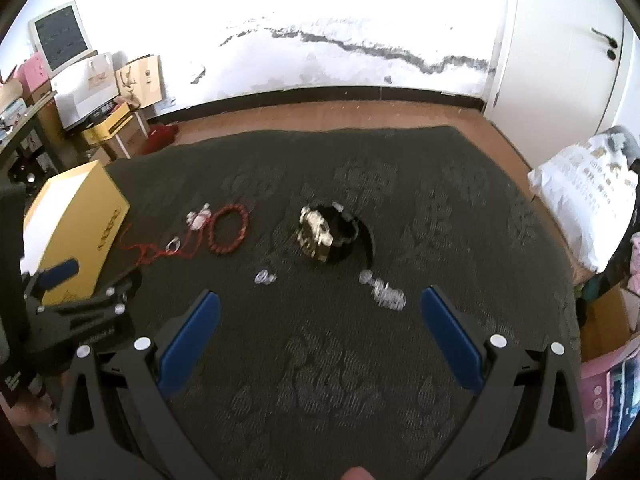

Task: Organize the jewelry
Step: 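Reach the left tool to the silver pendant on red string and close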

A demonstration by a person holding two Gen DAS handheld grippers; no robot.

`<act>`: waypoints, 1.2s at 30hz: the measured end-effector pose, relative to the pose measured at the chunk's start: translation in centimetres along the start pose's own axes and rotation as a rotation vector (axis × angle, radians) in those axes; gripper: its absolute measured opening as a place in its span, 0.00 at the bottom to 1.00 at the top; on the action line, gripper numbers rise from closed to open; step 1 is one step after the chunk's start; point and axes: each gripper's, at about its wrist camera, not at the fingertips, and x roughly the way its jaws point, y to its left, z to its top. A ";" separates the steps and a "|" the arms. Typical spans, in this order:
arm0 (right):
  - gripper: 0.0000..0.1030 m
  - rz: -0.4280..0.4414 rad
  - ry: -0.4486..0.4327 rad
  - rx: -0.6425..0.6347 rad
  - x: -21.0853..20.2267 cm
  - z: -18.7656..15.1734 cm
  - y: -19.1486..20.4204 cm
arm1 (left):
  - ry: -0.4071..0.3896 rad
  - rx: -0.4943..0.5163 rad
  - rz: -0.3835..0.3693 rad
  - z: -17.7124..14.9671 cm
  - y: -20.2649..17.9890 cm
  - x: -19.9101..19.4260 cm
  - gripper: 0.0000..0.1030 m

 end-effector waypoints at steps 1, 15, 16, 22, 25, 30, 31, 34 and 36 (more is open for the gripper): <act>0.94 0.003 0.003 0.001 0.4 0.2 0.0 | 0.010 -0.007 -0.016 0.1 0.1 0.4 0.94; 0.94 -0.022 0.035 -0.002 2.6 0.3 -0.4 | 0.018 0.045 -0.130 2.9 -1.5 4.3 0.94; 0.94 -0.025 0.036 -0.001 2.7 0.3 -0.5 | 0.003 0.076 -0.122 2.8 -1.5 4.5 0.94; 0.94 0.002 0.034 0.023 2.6 0.2 -1.6 | 0.039 0.066 -0.119 2.2 0.7 7.3 0.94; 0.94 0.042 0.046 0.039 2.6 0.2 -2.0 | 0.034 0.070 -0.161 2.6 0.8 7.9 0.94; 0.94 0.057 0.033 0.032 2.3 0.4 -2.0 | -0.019 0.157 -0.095 2.8 -0.1 8.2 0.94; 0.94 0.062 0.033 0.036 2.3 0.4 -2.0 | -0.037 0.152 -0.099 3.2 -0.1 8.1 0.94; 0.94 0.072 0.047 0.045 2.4 0.3 -2.0 | -0.068 0.123 -0.115 5.1 -0.2 8.5 0.94; 0.94 0.080 0.051 0.041 2.5 0.3 -1.7 | -0.063 0.130 -0.127 5.7 -0.5 9.3 0.94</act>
